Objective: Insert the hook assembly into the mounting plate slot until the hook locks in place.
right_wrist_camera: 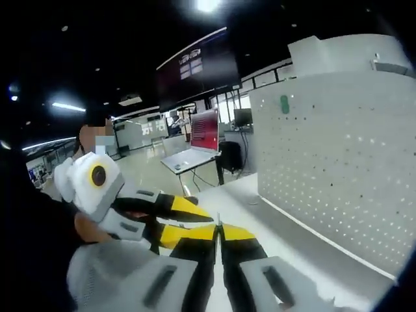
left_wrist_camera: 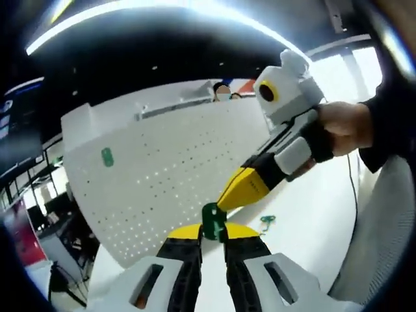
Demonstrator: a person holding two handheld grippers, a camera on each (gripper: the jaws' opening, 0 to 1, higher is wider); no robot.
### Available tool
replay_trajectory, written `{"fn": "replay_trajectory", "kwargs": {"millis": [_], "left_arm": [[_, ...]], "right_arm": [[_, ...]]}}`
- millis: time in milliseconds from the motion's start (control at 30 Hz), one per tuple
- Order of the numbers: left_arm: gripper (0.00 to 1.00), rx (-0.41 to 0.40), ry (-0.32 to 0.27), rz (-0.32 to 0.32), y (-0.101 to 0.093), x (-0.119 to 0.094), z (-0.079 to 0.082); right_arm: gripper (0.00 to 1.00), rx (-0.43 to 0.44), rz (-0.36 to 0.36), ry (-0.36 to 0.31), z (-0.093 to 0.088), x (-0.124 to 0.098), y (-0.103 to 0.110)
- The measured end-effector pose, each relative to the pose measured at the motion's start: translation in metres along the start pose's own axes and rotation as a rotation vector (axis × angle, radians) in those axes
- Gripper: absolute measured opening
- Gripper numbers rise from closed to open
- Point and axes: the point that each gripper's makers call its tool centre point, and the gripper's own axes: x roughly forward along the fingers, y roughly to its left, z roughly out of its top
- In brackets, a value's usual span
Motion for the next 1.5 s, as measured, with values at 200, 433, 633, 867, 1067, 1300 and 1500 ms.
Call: {"fn": "replay_trajectory", "kwargs": {"millis": [200, 433, 633, 867, 1067, 1300, 1500], "left_arm": [[0.05, 0.035, 0.004, -0.005, -0.001, 0.0, 0.0], [0.04, 0.042, 0.005, -0.008, -0.002, 0.0, 0.0], [0.03, 0.02, 0.009, -0.016, -0.002, -0.001, -0.001], [0.03, -0.031, 0.008, -0.014, 0.0, -0.001, -0.002], [0.03, -0.08, 0.01, -0.008, 0.003, -0.001, -0.004], [0.03, -0.131, 0.018, -0.004, 0.005, 0.0, -0.007], [0.03, -0.15, 0.027, -0.012, 0.003, 0.001, -0.009]], "right_arm": [[0.0, 0.021, 0.011, 0.001, 0.0, 0.0, 0.002], [0.0, 0.042, 0.019, 0.004, -0.001, 0.0, 0.004], [0.01, 0.043, 0.018, 0.006, -0.001, 0.0, 0.005], [0.02, -0.019, 0.009, 0.002, 0.002, -0.001, 0.008], [0.07, -0.057, -0.024, -0.011, 0.005, -0.006, 0.003], [0.2, -0.219, -0.136, 0.024, -0.003, -0.013, -0.01], [0.3, -0.245, -0.221, 0.024, -0.011, -0.021, -0.017]]}}
